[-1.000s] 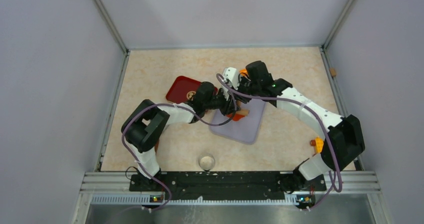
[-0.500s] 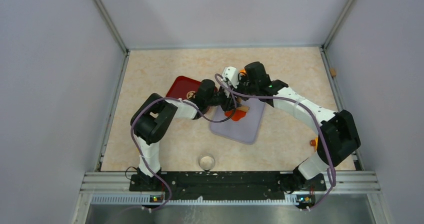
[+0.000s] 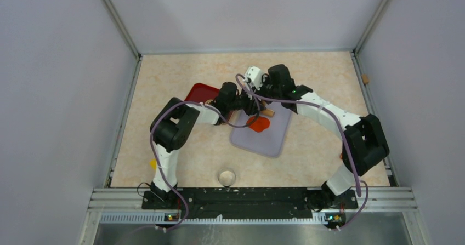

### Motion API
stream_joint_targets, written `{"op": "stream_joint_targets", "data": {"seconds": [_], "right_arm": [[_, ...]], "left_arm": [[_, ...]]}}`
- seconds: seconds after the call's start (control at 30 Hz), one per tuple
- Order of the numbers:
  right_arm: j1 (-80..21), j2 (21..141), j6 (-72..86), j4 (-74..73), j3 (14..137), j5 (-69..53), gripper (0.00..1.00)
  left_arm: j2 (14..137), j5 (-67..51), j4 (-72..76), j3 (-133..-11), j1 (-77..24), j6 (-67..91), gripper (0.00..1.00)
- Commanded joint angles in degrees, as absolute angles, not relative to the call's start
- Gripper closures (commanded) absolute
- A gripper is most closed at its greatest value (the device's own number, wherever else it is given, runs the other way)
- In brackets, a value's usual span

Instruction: Roll out the dumpling wrappers from the dough

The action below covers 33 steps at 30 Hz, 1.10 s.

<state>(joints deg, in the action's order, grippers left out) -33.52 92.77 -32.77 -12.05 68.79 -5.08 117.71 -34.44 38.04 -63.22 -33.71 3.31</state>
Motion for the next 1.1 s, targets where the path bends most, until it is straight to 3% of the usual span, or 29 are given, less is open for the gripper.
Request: {"op": "stream_joint_targets", "data": {"seconds": [0.0,0.2,0.43,1.07], "right_arm": [[-37.4,94.0,-34.2,-23.3,71.7,-11.3,1.0],[-38.6,90.1,-31.8,-28.8,76.4,-15.2,1.0],[-41.1,87.8,-31.2,-31.8,72.6,-17.5,1.0],[-43.1,89.9,-31.2,-30.0,63.8,-18.0,1.0]], "left_arm": [[114.9,-23.8,32.9,-69.0,-32.1,13.9,1.0],[107.1,-25.2,32.6,-66.9,-32.1,14.2,1.0],[102.8,-26.2,29.5,-60.9,-32.3,16.0,1.0],[106.7,-27.2,31.6,-50.3,-32.8,17.3,1.0]]}}
